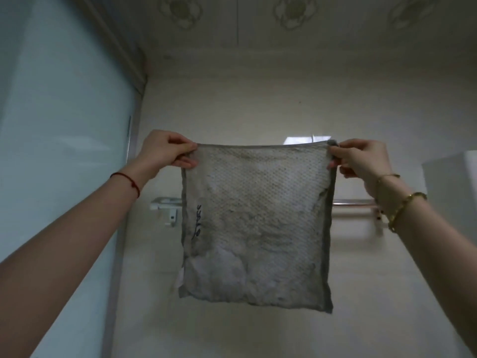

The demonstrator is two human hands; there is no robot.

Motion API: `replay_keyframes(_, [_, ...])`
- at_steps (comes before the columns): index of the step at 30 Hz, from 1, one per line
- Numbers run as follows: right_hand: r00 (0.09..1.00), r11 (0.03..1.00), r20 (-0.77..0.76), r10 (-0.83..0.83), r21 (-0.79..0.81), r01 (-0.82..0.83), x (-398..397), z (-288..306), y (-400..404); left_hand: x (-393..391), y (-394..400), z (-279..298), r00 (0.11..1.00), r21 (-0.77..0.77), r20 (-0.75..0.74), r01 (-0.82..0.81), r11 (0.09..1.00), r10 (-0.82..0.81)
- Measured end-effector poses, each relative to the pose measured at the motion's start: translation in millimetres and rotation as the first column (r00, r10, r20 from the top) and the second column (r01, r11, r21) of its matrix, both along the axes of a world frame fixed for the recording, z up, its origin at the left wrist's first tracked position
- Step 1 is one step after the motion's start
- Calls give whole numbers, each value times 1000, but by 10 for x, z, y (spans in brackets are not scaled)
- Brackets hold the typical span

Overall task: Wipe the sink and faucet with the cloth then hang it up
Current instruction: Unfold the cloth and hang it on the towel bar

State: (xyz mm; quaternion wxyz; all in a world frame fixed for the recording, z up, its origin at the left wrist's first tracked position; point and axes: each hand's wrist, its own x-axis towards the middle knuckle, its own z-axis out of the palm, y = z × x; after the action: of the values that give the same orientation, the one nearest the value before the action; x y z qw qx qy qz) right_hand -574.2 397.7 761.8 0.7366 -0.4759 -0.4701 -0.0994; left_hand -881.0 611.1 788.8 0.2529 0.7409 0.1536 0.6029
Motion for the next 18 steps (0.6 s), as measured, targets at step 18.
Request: replay_keyframes(18, [993,957,-24,113,270,-102,670,1398,496,904,362,1468,934,309,341,-221,925,109])
